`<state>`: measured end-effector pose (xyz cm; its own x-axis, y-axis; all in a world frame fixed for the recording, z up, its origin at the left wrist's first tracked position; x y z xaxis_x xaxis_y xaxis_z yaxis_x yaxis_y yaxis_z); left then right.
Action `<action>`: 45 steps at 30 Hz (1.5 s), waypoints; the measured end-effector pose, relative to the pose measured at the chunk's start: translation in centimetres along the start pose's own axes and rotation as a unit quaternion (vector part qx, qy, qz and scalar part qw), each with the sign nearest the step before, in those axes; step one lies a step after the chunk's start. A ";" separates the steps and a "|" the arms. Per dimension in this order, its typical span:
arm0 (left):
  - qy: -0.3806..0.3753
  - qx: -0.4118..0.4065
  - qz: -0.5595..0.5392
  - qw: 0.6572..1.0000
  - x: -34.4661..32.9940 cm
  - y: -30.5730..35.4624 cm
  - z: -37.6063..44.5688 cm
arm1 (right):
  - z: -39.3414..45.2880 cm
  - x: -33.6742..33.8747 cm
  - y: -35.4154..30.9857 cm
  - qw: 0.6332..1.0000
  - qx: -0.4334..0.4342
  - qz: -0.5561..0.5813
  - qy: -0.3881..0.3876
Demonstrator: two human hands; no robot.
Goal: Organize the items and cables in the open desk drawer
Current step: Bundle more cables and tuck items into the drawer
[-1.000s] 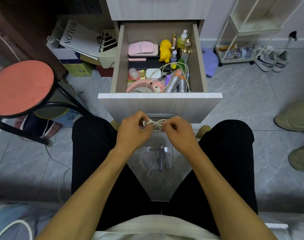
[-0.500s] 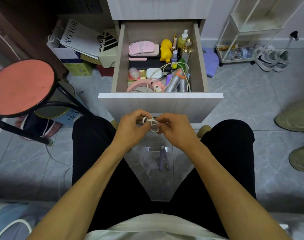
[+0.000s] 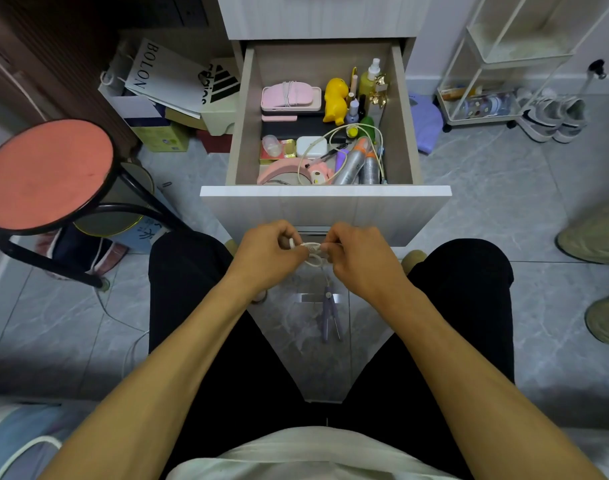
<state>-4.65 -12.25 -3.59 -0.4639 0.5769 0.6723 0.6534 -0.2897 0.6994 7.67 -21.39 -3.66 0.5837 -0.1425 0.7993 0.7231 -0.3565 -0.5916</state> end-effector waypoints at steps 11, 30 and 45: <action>0.009 0.104 -0.216 0.971 -1.3 -2.5 0.4 | -0.1 0.3 0.5 0.996 0.038 0.054 -0.053; -0.029 0.365 -0.516 0.774 -5.6 -2.8 -0.7 | -1.5 -1.1 1.2 0.994 0.067 0.082 -0.011; 0.014 0.250 -0.479 0.841 -4.6 -2.8 1.0 | -3.1 -1.7 4.9 0.873 -0.114 0.461 0.113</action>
<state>-3.80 -13.30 -8.89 -0.9304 0.3423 -0.1314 0.1384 0.6597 0.7387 9.07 -25.80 -7.58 0.7723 -0.6352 0.0101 -0.1230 -0.1651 -0.9786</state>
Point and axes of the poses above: each hand's wrist, its own z-axis towards the middle knuckle, its own x-axis out of the back of the hand, y = z × x, the point moved 6 cm from there along z, towards the middle knuckle, and after that the axes turned 3 degrees about z, right-handed, at the moved point
